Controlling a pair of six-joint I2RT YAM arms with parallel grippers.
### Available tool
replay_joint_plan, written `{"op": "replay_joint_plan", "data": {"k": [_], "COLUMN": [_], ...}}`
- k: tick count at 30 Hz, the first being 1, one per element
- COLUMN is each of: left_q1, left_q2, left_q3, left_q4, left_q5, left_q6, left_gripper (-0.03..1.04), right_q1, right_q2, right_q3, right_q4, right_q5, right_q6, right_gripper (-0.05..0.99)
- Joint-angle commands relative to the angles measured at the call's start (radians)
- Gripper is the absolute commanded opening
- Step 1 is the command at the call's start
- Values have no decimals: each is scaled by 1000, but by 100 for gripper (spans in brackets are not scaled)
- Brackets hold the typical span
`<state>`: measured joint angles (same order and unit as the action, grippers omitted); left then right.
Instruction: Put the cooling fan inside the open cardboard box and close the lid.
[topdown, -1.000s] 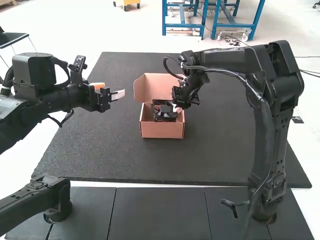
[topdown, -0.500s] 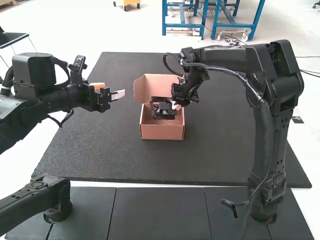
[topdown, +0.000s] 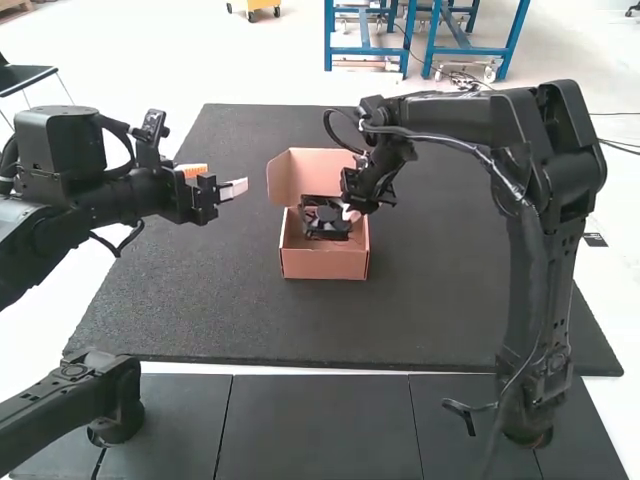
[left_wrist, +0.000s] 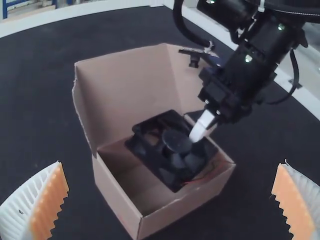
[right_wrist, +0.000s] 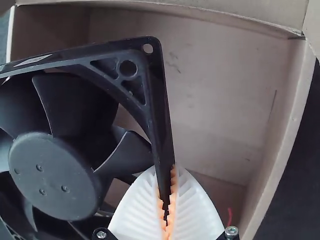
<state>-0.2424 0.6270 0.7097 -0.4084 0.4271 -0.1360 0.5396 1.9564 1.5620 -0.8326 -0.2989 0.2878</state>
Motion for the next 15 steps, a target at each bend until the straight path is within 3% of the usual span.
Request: {"op": "replay_joint_plan", "data": {"k": [1,15], "left_q1": [-6,-20], "left_q2": [-21,-26], "left_q3": [-1,-6], "left_q4": [3,5], "left_q5": [13,13], "left_q6": [-11,-25], "left_gripper": [97,97], "right_q1": [10,3], "right_q2": [15,42], "right_q3": [-3,6], "right_q4": [9,16], "right_q5": [-14,15], "right_q6": [7,13], "right_gripper": [-2,-2]}}
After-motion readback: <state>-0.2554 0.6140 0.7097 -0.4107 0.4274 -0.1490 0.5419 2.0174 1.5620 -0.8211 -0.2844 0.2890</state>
